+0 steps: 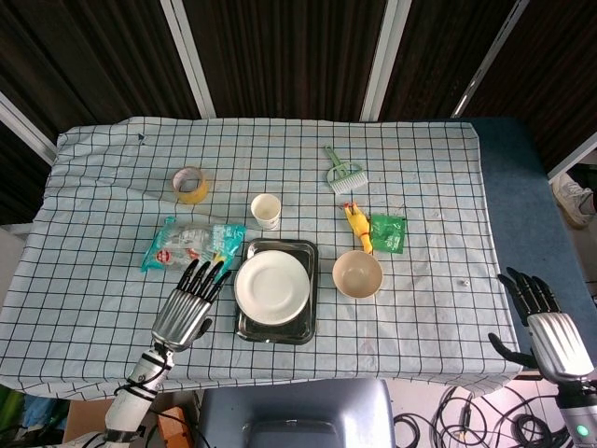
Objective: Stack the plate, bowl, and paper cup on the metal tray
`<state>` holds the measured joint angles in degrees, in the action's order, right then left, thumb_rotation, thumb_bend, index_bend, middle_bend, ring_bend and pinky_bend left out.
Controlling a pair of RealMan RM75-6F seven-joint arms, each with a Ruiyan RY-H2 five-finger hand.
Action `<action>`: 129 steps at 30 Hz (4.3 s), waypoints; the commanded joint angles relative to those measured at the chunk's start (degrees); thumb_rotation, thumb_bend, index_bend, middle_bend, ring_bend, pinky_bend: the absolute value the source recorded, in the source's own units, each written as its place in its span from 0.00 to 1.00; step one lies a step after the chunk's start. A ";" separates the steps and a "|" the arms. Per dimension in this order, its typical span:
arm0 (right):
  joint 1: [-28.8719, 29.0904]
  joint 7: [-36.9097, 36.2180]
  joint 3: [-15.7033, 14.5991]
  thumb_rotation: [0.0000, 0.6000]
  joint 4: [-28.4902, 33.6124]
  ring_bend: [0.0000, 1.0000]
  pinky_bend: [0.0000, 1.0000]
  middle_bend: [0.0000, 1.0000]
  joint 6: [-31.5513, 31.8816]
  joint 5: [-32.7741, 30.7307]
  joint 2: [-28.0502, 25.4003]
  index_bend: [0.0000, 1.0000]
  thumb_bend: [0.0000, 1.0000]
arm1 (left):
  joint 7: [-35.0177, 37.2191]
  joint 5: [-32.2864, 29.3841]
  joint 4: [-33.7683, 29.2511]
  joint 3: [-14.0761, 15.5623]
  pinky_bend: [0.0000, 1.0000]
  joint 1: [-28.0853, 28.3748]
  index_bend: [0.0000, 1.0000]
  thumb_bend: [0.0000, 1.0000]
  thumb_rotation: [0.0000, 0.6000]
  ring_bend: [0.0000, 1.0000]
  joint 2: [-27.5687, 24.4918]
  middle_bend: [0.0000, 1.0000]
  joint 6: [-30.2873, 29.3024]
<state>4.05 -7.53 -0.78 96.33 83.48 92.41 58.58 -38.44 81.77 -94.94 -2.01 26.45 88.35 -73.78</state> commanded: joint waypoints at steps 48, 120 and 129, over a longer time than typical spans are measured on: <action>48.94 40.82 18.03 1.00 -22.80 0.00 0.00 0.00 -39.57 -33.83 54.40 0.19 0.89 | 30.72 7.82 16.28 -0.57 0.00 -25.62 0.00 0.35 1.00 0.00 -9.80 0.00 -29.61; 32.74 34.63 -3.46 1.00 -5.50 0.00 0.00 0.00 -15.66 -13.01 21.51 0.16 0.25 | 32.51 8.05 16.99 -2.75 0.00 -25.45 0.00 0.35 1.00 0.00 -9.67 0.00 -24.46; 29.39 28.49 -4.82 1.00 -14.32 0.00 0.00 0.00 -17.33 -11.45 22.47 0.18 0.25 | 32.34 8.09 17.74 -2.83 0.00 -24.80 0.00 0.35 1.00 0.00 -8.92 0.00 -23.61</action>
<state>34.15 22.10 -5.53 83.69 66.88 80.55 80.27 -6.08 89.89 -77.22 -4.84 1.63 79.40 -97.42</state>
